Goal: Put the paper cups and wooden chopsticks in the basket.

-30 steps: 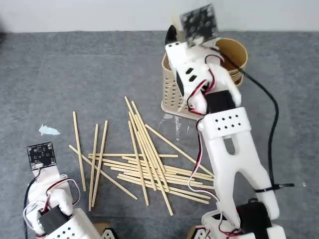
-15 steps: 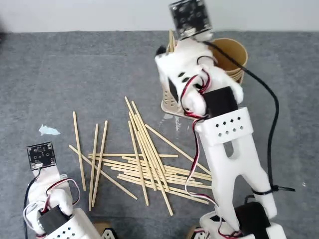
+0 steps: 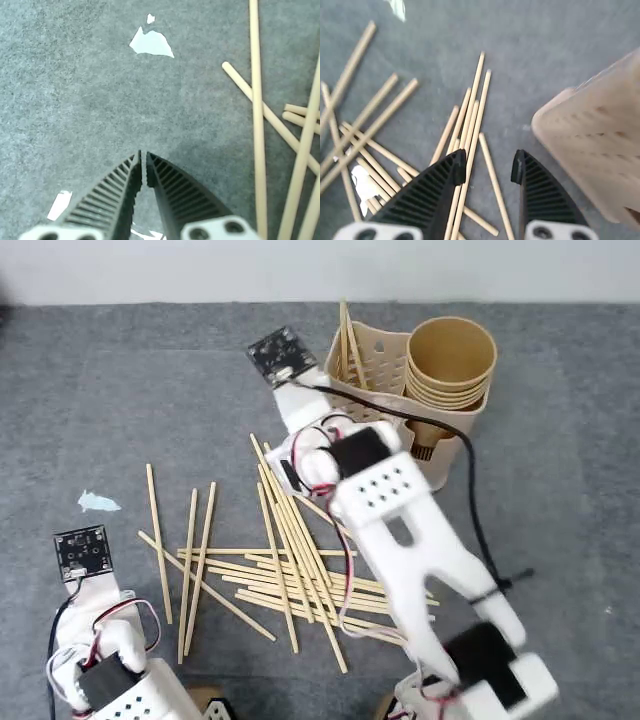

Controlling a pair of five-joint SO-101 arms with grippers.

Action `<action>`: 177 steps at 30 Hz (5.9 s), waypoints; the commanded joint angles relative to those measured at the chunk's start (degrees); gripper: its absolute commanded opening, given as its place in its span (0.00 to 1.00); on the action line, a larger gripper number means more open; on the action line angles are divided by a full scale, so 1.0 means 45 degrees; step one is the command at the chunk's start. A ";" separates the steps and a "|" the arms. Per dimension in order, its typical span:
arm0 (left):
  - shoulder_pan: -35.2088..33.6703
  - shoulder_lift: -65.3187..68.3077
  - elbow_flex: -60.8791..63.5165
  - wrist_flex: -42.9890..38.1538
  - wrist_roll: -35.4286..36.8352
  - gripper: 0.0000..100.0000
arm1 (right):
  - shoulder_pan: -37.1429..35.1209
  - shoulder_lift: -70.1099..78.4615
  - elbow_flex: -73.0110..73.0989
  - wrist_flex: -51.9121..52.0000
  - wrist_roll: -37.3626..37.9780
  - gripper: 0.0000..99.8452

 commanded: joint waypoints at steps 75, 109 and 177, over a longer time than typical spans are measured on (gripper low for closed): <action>0.0020 -0.0195 -0.0088 -0.0274 0.0098 0.02 | -0.2237 0.9680 -1.9985 0.8000 0.0586 0.01; 0.0020 -0.0195 -0.0088 -0.0274 0.0098 0.02 | 0.0225 0.4679 -2.2486 0.6808 0.1348 0.01; 0.0020 -0.0195 -0.0088 -0.0274 0.0098 0.02 | 0.1553 -0.2725 -1.1096 0.8215 -0.0254 0.01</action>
